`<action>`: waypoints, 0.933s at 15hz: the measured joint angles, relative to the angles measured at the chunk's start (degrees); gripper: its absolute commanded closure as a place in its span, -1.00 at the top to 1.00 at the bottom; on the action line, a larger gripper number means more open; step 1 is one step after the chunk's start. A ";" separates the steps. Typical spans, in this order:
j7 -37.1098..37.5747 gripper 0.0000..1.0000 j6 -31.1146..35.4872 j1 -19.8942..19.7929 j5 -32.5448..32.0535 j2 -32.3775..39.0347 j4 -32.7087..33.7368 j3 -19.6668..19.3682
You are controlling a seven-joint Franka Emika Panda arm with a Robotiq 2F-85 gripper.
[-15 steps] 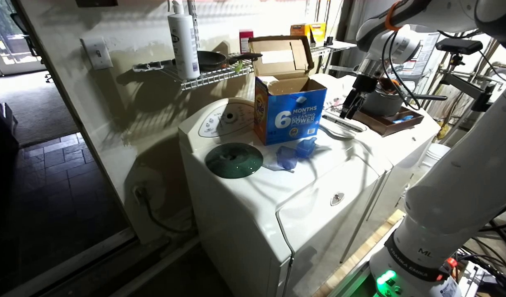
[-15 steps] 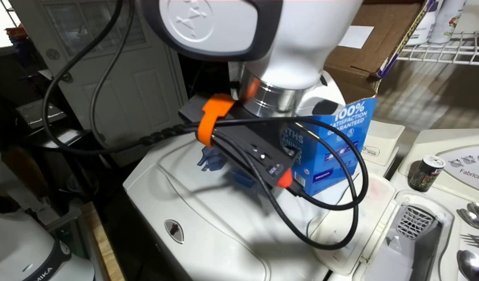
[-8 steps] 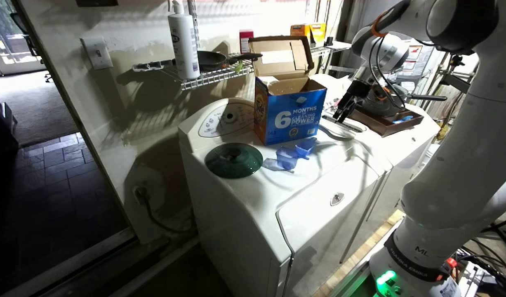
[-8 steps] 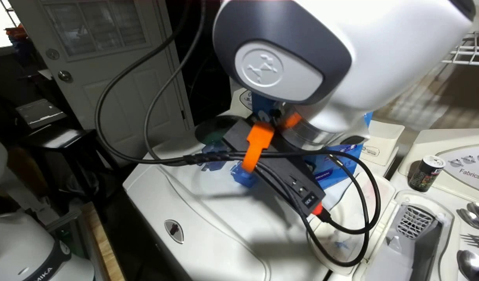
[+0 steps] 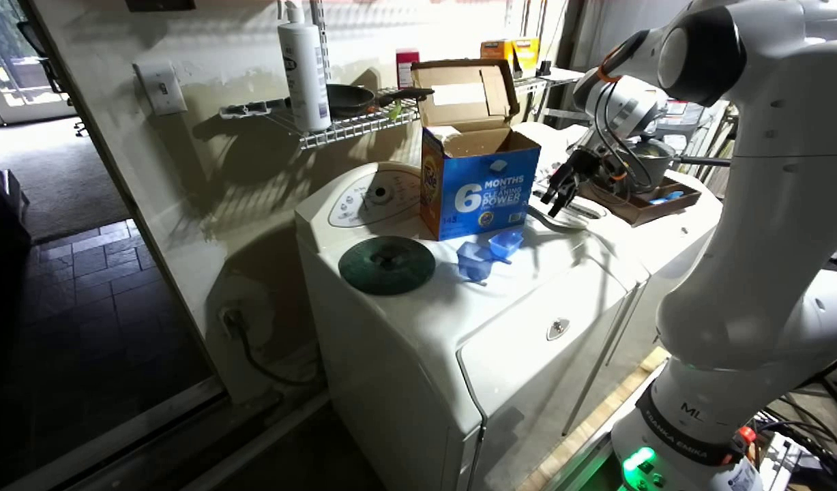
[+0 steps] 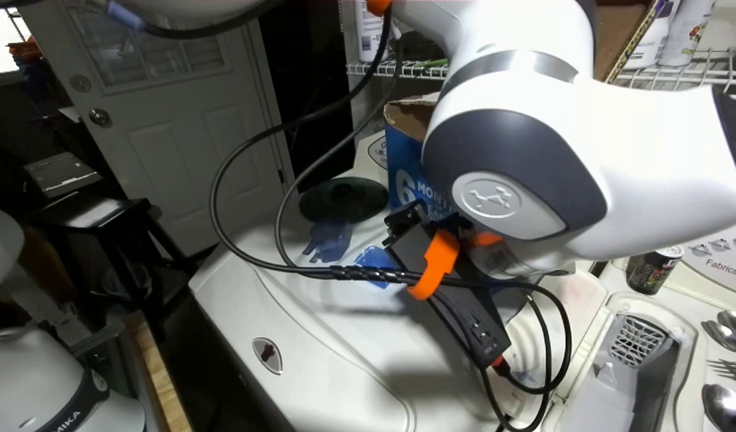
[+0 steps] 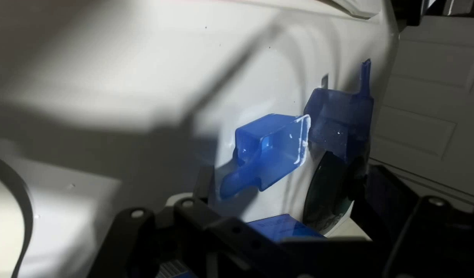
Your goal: Pick up the object and place it in the box
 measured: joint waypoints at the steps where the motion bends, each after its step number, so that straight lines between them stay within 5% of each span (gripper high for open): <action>1: 0.00 1.00 -1.07 -0.74 0.50 1.29 0.95 0.75; 14: 0.31 1.00 -3.73 -4.91 8.43 10.98 6.27 5.10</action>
